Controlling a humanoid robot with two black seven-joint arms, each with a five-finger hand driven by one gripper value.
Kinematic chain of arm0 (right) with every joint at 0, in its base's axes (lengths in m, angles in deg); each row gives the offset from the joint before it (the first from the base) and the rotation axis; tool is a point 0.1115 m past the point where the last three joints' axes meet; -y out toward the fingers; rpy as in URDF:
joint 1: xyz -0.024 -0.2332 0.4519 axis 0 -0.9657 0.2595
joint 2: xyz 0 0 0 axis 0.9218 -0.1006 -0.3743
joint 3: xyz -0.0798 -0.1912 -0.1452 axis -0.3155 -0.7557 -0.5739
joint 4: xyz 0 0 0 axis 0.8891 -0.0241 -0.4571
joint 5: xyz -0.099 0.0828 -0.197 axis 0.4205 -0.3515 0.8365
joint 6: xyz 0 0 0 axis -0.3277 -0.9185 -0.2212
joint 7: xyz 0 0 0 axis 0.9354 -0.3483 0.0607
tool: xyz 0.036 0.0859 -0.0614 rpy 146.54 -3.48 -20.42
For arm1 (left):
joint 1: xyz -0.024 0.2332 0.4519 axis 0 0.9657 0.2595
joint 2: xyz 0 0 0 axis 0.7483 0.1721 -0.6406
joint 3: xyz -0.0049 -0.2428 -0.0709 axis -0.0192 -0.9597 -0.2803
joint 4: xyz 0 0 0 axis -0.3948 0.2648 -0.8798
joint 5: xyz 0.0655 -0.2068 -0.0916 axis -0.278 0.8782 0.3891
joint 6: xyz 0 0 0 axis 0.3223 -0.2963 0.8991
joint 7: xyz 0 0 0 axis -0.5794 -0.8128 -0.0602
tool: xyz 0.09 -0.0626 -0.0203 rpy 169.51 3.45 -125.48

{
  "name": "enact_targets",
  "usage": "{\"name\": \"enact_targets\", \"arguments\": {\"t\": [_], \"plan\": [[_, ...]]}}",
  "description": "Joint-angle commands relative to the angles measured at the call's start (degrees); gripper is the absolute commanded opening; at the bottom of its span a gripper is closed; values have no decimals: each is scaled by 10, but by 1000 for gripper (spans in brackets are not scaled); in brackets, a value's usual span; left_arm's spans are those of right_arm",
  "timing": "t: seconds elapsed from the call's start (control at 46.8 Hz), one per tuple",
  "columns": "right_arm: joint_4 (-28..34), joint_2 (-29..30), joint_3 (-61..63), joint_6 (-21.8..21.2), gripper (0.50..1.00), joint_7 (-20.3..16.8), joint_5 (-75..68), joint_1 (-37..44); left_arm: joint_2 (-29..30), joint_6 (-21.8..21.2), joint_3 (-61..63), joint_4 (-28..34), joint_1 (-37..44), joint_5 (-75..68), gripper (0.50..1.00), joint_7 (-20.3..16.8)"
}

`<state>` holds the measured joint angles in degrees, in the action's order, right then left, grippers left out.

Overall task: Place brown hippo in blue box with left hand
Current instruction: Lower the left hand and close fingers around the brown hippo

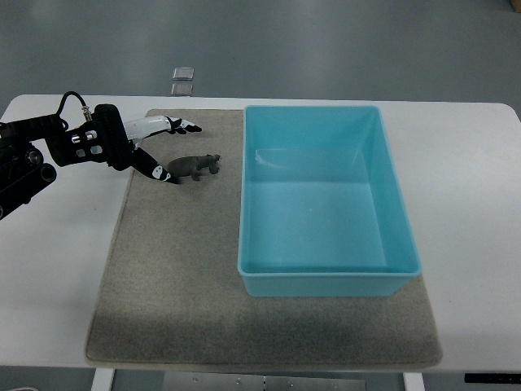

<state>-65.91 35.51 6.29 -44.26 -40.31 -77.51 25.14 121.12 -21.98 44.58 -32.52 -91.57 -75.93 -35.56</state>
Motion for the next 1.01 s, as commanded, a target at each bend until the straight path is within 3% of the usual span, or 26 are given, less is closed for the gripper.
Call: {"name": "enact_targets", "arguments": {"t": [0.0,0.984], "plan": [[0,0,0,1,936,0,0,-1,0,-2,0,0,0,1,915,0],[0,0,0,0,936,0,0,-1,-13,-35,1,3,4,-4,853,2]]}}
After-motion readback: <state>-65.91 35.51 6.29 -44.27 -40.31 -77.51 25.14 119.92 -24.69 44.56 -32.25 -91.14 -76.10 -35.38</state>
